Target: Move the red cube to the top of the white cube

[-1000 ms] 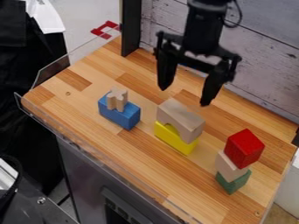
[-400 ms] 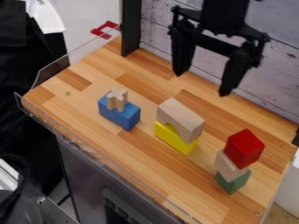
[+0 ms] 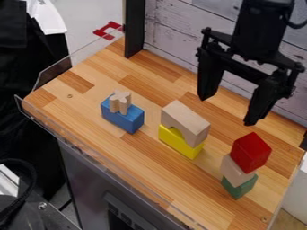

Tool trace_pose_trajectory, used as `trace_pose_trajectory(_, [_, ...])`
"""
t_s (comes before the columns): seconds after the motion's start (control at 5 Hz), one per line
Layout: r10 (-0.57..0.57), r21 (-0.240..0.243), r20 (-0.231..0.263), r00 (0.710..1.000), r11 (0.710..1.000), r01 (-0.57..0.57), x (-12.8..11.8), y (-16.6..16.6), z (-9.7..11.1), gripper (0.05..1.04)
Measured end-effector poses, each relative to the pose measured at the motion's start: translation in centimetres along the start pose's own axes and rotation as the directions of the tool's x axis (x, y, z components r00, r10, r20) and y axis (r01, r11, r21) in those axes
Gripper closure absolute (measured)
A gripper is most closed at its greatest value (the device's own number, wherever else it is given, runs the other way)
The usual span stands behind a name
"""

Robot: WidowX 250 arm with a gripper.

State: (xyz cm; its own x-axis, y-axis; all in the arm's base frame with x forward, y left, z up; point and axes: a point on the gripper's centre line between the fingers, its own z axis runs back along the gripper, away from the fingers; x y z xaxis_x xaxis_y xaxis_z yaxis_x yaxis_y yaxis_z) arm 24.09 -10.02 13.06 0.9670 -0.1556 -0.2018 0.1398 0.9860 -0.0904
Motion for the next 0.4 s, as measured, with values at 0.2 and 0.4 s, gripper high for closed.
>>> trace_pose_trajectory(0.2, [0.002, 0.004, -0.018, 1.000, 1.000, -0.002, 0.21, 0.09, -0.50, 0.084])
trace_pose_trajectory(0.4, [-0.012, 0.014, -0.031, 0.999, 1.000, 0.012, 0.56, -0.30, -0.81, 0.084])
